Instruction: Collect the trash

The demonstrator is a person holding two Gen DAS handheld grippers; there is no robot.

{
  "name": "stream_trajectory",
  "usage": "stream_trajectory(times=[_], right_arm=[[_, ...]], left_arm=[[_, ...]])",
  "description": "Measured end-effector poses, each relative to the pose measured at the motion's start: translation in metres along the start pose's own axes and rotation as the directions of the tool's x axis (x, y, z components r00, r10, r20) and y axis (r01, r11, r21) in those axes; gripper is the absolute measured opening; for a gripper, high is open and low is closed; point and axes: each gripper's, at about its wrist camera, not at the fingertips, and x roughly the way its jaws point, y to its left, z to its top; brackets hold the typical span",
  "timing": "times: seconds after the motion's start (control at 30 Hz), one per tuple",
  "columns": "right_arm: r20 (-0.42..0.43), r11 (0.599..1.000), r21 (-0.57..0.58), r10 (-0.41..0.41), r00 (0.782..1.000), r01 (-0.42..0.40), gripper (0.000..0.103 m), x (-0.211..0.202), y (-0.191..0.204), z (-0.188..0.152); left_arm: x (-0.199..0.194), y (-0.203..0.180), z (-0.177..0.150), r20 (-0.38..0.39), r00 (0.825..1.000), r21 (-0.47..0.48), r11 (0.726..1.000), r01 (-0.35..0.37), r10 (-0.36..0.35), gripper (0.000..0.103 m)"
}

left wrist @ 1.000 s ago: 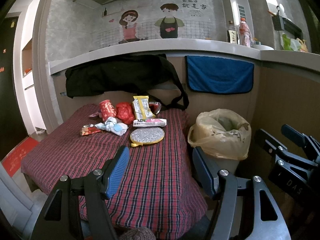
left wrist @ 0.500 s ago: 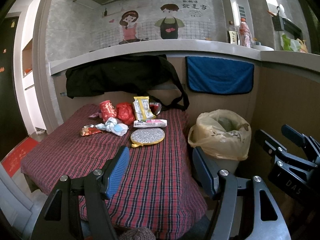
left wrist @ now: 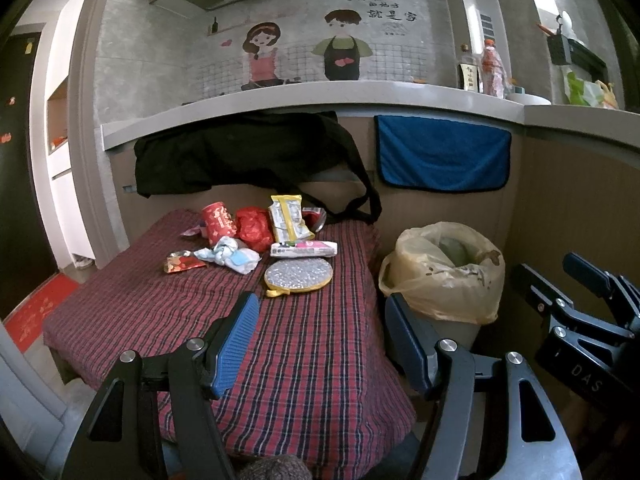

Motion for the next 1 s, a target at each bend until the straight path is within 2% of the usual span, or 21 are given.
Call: stream_trajectory(times=[1.0], right_arm=[[-0.009,1.000,0.000,0.003,1.000,-0.003,0.080,0.0021,0.0027,-0.0027]], left_arm=[[0.0002,0.0024,-0.0004,-0.003,1.000,-0.003,1.000,0.004,-0.004,0.066]])
